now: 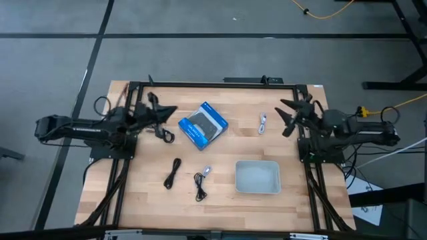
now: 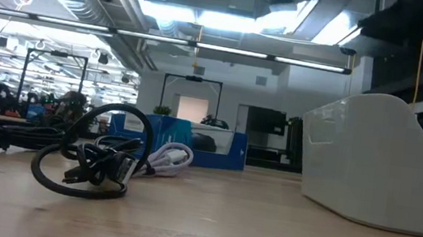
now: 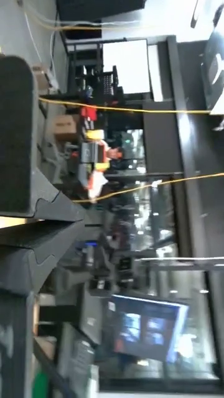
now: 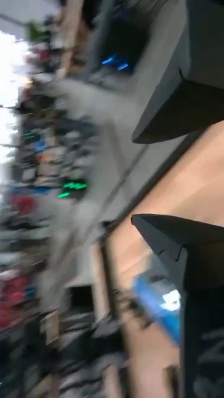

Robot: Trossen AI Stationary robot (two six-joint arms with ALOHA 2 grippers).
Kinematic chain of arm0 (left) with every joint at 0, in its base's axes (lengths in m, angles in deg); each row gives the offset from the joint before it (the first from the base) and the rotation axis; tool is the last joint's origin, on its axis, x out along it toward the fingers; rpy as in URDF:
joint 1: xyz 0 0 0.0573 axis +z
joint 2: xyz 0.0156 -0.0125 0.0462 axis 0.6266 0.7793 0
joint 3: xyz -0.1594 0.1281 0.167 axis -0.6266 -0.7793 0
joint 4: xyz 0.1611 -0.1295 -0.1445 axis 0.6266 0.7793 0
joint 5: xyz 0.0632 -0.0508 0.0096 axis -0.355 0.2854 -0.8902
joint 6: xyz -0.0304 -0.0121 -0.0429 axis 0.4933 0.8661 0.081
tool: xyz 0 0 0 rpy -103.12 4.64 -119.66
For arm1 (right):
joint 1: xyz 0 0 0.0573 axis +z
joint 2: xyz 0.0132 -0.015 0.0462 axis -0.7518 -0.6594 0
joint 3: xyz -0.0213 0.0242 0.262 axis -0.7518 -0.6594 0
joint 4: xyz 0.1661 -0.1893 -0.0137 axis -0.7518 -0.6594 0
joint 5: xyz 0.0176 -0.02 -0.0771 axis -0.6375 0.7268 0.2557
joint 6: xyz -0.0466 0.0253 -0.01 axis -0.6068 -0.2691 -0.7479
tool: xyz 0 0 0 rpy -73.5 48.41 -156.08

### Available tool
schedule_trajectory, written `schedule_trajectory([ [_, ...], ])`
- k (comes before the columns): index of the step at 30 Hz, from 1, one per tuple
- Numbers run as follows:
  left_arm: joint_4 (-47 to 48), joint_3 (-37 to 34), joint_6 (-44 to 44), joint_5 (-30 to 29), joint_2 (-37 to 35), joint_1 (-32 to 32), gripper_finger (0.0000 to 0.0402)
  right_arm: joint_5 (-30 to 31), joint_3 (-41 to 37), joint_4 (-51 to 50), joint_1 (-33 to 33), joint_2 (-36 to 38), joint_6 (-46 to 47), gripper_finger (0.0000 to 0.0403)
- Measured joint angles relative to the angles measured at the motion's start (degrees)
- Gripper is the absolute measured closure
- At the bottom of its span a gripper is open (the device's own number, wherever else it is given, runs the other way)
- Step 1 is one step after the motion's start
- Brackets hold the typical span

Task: Pick and place USB-C Cables
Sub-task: Put the top white usb cable into the gray bin

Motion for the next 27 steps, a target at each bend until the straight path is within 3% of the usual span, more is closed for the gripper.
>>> schedule_trajectory([
  [4, 0.7, 5.4, -2.0, -0.8, 9.3, 1.2, 0.0401, -1.4, 6.1, -12.8, -3.9, -6.6, 4.1, 0.0203],
  [7, 3.4, 8.8, -1.7, -0.8, 15.0, 2.4, 0.0401, -6.1, 8.4, -19.8, -7.2, -11.3, 6.9, 0.0203],
  [12, 7.1, 12.3, 1.2, -0.4, 21.8, 4.3, 0.0401, -15.8, 8.7, -21.9, -13.9, -19.9, 10.7, 0.0203],
  [19, 7.1, 13.3, 3.0, -0.4, 23.9, 5.5, 0.0401, -22.6, 8.7, -23.9, -23.3, -33.9, 19.9, 0.0203],
  [27, 7.4, 13.3, 3.0, -0.8, 23.6, 5.5, 0.0401, -24.1, 8.7, -23.5, -25.0, -45.3, 32.3, 0.0203],
])
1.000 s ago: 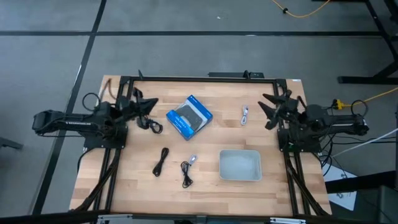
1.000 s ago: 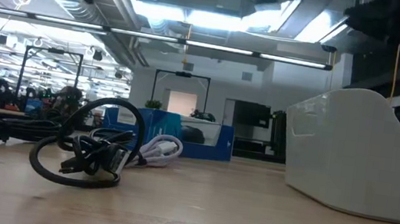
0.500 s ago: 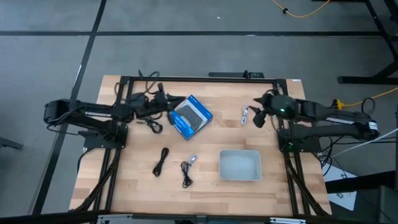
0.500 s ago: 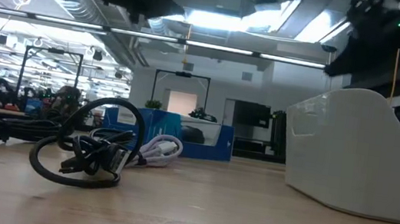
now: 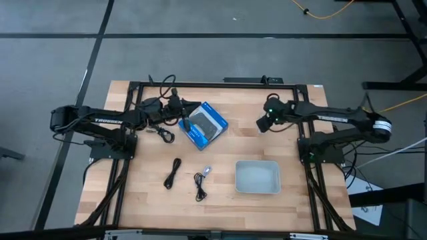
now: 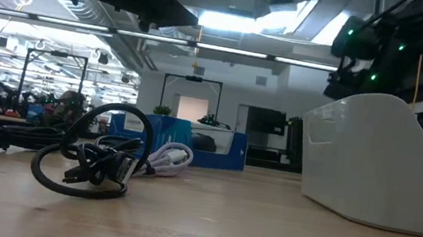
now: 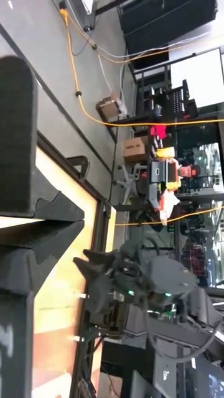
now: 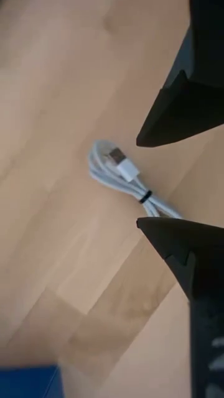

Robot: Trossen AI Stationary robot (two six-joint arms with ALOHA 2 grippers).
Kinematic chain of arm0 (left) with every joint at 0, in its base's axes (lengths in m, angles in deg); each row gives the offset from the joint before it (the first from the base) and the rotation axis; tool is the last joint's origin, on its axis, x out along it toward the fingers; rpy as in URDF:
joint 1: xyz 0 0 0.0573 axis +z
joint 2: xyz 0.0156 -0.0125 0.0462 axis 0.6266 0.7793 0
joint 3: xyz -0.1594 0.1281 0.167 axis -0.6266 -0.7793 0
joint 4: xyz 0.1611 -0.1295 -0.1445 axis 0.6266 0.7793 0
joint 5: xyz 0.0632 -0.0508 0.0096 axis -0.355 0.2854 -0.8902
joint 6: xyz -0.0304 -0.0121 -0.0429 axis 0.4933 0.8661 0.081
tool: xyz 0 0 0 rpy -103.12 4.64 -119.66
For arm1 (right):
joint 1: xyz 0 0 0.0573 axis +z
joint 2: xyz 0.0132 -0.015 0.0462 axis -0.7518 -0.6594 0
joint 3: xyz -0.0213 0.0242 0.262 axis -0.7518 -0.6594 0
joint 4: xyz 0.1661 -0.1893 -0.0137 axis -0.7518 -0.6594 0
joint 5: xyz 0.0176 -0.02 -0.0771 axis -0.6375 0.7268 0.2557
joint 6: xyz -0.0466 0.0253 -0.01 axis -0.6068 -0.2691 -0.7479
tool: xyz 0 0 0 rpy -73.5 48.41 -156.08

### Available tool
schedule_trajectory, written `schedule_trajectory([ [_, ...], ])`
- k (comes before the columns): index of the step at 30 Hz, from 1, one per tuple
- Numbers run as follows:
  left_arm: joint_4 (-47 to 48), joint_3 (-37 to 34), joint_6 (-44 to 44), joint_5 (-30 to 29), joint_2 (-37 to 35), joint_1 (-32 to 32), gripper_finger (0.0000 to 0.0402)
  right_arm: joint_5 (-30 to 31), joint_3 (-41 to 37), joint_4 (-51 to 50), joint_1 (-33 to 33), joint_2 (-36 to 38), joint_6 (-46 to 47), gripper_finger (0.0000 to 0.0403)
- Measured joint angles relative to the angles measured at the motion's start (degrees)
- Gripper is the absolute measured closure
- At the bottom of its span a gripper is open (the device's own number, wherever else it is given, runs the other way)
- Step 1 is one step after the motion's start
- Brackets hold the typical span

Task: Pick and place USB-C Cables
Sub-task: Put the top white usb cable into the gray bin

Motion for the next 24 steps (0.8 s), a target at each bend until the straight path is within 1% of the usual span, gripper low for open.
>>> schedule_trajectory([
  [3, 0.1, 0.0, 0.0, 0.0, 0.0, 0.0, 0.0401, 0.0, 0.0, 0.3, 0.0, -2.8, 2.0, 0.0203],
  [8, 0.1, 0.0, 0.0, 0.0, 0.0, 0.0, 0.0401, 0.0, 0.0, 3.3, 0.0, -5.3, 2.2, 0.0203],
  [24, 2.8, 0.0, 0.0, 0.0, 0.0, 0.0, 0.0401, 0.4, 0.0, 4.9, 0.0, -5.6, 2.1, 0.0203],
])
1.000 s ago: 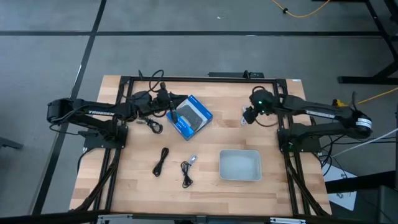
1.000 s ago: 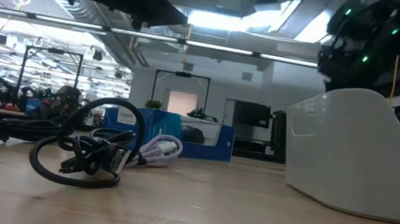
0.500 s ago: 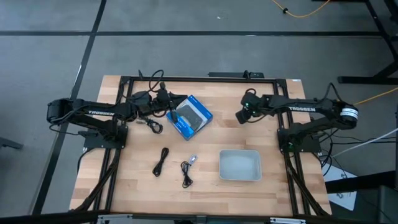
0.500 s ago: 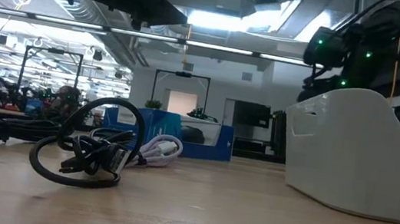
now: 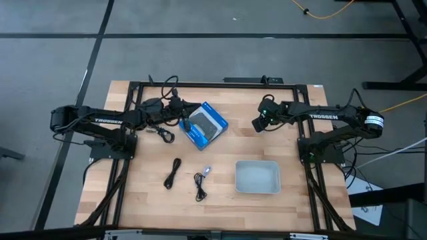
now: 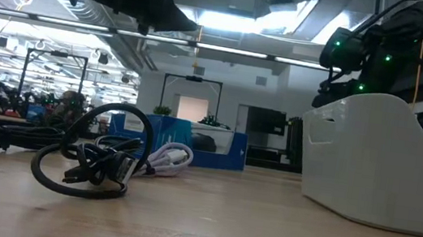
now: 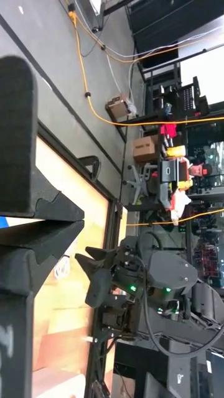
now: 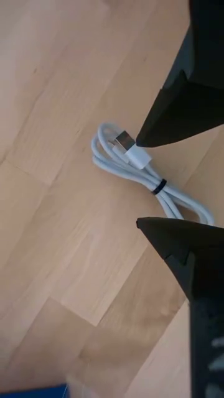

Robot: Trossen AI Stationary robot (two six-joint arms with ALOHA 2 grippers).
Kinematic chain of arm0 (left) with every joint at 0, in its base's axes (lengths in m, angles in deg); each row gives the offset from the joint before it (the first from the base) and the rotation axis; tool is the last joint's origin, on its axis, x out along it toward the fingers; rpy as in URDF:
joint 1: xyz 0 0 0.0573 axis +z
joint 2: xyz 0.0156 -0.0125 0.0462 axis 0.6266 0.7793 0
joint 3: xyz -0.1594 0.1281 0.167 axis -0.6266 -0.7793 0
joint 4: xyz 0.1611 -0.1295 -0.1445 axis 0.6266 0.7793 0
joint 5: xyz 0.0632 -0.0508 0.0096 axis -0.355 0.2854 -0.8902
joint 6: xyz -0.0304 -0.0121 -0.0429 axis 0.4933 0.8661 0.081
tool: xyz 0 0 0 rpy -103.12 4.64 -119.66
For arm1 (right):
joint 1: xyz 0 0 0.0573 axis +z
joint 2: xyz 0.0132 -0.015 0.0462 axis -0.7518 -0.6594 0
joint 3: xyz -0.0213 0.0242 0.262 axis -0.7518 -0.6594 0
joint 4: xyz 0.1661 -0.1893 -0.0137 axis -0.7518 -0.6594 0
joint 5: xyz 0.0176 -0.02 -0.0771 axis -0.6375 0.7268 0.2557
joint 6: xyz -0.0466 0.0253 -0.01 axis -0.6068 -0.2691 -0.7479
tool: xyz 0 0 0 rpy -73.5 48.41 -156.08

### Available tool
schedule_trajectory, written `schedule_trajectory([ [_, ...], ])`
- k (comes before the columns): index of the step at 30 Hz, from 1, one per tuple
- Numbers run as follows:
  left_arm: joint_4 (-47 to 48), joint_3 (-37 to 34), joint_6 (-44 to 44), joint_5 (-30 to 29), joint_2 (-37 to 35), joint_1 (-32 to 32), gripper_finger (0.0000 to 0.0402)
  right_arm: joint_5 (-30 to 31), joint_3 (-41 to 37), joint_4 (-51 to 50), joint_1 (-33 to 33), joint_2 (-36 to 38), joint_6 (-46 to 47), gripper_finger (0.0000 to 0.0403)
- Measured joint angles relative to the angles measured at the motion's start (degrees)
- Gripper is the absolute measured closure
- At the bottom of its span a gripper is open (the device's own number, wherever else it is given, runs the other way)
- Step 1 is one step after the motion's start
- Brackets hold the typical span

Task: Pick and place USB-C Cables
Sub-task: Put the top white usb cable into the gray bin

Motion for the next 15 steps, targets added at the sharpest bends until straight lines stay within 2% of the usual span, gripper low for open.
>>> schedule_trajectory([
  [15, 0.0, 0.0, 0.0, 0.0, 0.0, 0.0, 0.0401, 0.6, 0.0, -0.2, 0.1, -0.3, 2.4, 0.0203],
])
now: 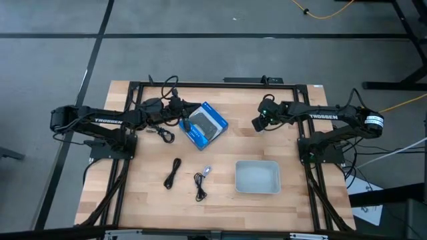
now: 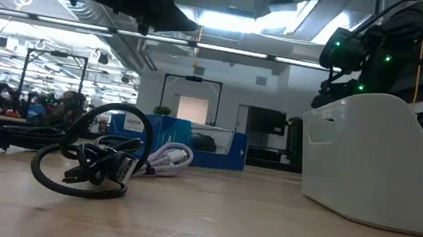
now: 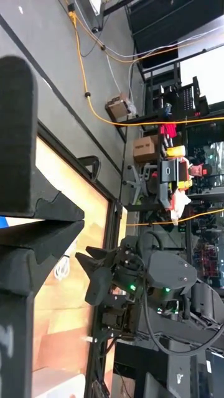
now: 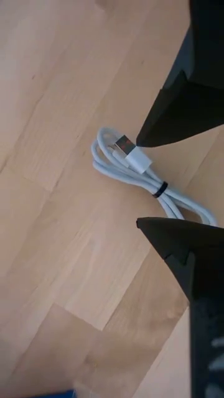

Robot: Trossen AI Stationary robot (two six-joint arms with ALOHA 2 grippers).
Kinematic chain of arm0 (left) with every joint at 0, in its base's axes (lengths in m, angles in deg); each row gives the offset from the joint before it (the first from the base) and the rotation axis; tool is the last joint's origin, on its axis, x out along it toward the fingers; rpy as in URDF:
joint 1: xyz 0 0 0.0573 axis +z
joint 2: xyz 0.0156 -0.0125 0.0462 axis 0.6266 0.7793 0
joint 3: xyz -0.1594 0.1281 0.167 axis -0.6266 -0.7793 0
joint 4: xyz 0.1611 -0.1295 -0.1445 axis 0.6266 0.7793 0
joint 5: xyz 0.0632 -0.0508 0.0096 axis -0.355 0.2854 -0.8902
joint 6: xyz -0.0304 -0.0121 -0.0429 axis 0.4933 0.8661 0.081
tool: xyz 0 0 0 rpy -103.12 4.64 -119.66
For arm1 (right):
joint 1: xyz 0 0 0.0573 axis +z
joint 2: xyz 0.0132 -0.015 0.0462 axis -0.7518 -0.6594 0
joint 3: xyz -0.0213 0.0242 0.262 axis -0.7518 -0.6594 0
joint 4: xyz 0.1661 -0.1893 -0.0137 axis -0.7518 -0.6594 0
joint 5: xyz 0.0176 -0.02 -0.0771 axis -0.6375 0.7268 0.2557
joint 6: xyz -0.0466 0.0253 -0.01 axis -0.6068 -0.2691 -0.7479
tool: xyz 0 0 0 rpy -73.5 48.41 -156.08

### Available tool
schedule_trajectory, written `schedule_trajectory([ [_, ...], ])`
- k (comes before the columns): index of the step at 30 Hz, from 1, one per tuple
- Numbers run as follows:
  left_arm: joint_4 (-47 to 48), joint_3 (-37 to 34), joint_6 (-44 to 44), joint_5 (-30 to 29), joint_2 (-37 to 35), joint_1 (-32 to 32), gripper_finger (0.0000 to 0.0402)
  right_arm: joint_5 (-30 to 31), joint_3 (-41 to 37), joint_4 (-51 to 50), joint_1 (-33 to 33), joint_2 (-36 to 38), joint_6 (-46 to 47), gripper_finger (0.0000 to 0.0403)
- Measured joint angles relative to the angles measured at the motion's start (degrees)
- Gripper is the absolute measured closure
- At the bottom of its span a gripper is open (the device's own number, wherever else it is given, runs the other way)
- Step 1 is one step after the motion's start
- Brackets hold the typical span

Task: Pick and place USB-C Cables
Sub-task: Put the top white usb cable into the gray bin

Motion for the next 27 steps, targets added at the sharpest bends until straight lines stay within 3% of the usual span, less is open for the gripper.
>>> schedule_trajectory([
  [21, 0.0, 0.0, 0.0, 0.0, 0.0, 0.0, 0.0401, -0.2, 0.1, 1.7, 0.0, -13.6, 4.8, 0.0205],
  [27, 0.0, 0.0, -0.1, 0.0, 0.0, 0.0, 0.0401, -2.2, 0.1, 2.4, 0.0, -13.2, 4.8, 0.0264],
])
